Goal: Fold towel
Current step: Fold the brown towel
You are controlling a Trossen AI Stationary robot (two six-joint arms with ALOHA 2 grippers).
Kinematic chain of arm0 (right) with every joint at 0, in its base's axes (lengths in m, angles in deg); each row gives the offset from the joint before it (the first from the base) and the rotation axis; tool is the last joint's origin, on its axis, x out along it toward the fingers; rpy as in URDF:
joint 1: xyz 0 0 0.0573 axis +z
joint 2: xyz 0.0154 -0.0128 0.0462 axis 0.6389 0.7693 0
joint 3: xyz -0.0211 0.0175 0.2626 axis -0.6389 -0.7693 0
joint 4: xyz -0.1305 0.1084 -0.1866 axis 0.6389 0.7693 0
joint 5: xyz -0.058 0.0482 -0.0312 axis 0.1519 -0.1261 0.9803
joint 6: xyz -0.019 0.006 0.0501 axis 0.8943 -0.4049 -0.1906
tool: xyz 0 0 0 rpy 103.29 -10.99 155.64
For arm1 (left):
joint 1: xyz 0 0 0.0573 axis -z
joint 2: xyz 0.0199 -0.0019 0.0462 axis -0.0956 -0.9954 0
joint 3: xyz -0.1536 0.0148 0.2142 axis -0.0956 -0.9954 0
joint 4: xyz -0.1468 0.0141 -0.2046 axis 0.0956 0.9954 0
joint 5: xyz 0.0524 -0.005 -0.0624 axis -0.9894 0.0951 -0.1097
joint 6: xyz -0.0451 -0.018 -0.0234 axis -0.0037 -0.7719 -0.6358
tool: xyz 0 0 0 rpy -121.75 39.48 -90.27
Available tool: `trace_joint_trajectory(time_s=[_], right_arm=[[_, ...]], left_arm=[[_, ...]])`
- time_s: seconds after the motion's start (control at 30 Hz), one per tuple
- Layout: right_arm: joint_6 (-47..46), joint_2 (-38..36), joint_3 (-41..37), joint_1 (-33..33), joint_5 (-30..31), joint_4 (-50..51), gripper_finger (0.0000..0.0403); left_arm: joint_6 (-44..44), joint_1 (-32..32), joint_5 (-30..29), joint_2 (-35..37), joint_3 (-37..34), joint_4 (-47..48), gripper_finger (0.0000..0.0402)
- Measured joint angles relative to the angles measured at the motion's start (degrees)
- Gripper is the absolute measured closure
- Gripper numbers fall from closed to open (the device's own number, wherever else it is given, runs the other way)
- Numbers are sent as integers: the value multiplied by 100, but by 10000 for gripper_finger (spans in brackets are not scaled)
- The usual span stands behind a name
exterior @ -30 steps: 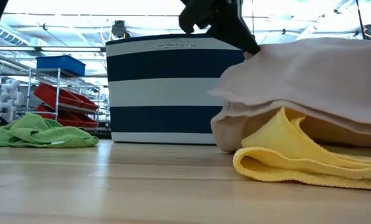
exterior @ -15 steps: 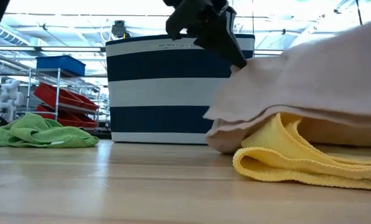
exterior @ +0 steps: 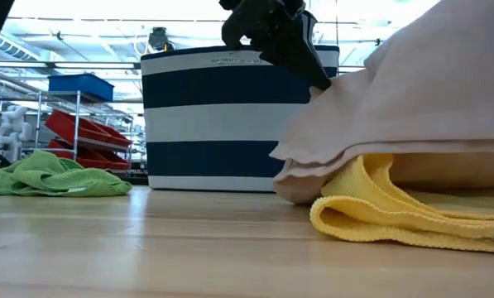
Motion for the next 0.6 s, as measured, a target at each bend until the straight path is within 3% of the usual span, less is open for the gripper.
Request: trace_joint_trajectory(time_s=[0.3,0.4,0.6], right_arm=[[1745,0,0,-251,-282,-1098,395],[1443,0,0,-338,-600,-733,395],[-184,0,-2,-386,-1566,803,377]], left_arm=[[16,-97,313,0,-2,0,401],[15,-101,313,0,-2,2,401],[6,-85,315,0,-2,87,401]])
